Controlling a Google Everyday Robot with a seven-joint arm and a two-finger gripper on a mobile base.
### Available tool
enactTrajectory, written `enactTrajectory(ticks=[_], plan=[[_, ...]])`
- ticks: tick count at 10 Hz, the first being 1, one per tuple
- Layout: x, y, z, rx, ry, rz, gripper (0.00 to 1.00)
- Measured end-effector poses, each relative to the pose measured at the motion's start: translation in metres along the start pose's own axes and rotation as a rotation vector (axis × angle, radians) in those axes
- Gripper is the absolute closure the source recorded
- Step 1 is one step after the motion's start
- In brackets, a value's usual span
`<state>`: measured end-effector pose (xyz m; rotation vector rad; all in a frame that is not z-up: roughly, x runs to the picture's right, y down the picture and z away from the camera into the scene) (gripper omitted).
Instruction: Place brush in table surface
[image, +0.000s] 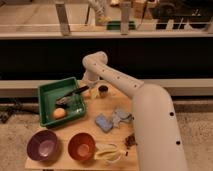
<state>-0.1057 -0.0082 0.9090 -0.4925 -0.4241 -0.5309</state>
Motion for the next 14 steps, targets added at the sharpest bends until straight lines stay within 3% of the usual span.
enactTrajectory(ticks=[5, 14], plan=[[-0.003, -0.019, 0.023, -0.001, 0.002, -0.036, 0.20], [0.004, -0.029, 0.058, 0.007, 0.032, -0.094, 0.20]])
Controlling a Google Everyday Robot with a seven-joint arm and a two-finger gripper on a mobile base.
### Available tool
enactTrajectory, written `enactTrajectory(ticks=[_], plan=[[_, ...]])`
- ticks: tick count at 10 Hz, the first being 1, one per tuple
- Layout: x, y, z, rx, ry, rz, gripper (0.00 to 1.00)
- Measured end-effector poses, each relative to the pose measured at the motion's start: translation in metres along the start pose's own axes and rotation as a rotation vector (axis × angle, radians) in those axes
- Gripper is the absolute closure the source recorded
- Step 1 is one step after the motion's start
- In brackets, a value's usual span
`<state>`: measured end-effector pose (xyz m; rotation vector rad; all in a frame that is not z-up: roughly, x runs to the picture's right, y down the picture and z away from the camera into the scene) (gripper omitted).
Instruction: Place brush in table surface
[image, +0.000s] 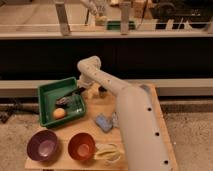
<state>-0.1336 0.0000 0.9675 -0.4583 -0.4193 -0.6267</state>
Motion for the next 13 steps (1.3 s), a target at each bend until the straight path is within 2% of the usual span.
enactTrajectory(ticks=[1, 2, 5, 6, 9, 10, 13], plan=[[0.0011, -0.0008, 0.0031, 0.002, -0.002, -0.005, 0.22], [0.0016, -0.0013, 0.0057, 0.003, -0.004, -0.009, 0.29], [0.0020, -0.0037, 0.0117, 0.007, -0.009, -0.013, 0.59], [0.0020, -0.0035, 0.0119, 0.007, -0.010, -0.013, 0.66], [0.0020, -0.0050, 0.0079, 0.009, -0.010, -0.012, 0.96], [0.0024, -0.0049, 0.0068, 0.008, -0.010, -0.011, 1.00], [0.0017, -0.0031, 0.0056, 0.004, -0.009, -0.014, 1.00]])
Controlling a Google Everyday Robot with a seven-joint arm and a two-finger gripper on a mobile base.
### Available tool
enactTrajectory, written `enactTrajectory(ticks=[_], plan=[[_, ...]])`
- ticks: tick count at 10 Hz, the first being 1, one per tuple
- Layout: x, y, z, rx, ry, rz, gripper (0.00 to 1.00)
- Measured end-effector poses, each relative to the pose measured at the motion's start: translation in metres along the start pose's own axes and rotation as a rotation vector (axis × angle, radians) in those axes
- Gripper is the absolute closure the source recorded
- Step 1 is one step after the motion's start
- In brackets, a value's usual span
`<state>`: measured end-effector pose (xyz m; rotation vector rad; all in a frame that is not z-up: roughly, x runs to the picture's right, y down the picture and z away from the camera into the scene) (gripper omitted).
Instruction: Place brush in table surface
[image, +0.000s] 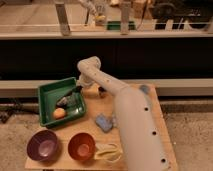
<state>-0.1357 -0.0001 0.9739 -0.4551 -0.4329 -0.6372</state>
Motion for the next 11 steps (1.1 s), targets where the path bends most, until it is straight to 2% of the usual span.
enactTrajectory(ticks=[11], plan=[[-0.0008, 0.0011, -0.0051, -0.003, -0.001, -0.002, 1.00]])
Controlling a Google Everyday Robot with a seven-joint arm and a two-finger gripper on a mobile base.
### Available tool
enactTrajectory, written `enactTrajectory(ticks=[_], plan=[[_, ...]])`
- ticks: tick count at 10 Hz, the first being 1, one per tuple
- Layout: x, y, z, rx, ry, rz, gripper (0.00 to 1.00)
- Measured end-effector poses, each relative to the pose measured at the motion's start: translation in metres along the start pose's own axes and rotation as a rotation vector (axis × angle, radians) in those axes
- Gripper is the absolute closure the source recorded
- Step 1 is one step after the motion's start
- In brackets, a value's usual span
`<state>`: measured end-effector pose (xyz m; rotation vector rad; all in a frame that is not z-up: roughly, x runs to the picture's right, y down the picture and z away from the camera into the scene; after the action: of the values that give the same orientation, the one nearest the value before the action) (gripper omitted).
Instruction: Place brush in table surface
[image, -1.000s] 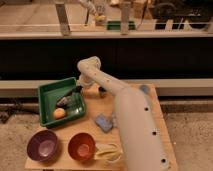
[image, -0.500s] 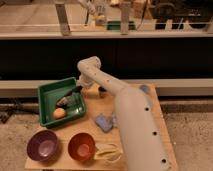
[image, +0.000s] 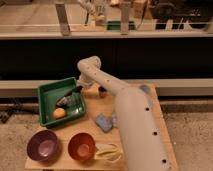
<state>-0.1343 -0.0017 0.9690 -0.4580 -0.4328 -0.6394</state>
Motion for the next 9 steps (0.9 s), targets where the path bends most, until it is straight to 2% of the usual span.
enactTrajectory(ticks=[9], plan=[[-0.0010, -0.0006, -0.0037, 0.000, 0.000, 0.000, 1.00]])
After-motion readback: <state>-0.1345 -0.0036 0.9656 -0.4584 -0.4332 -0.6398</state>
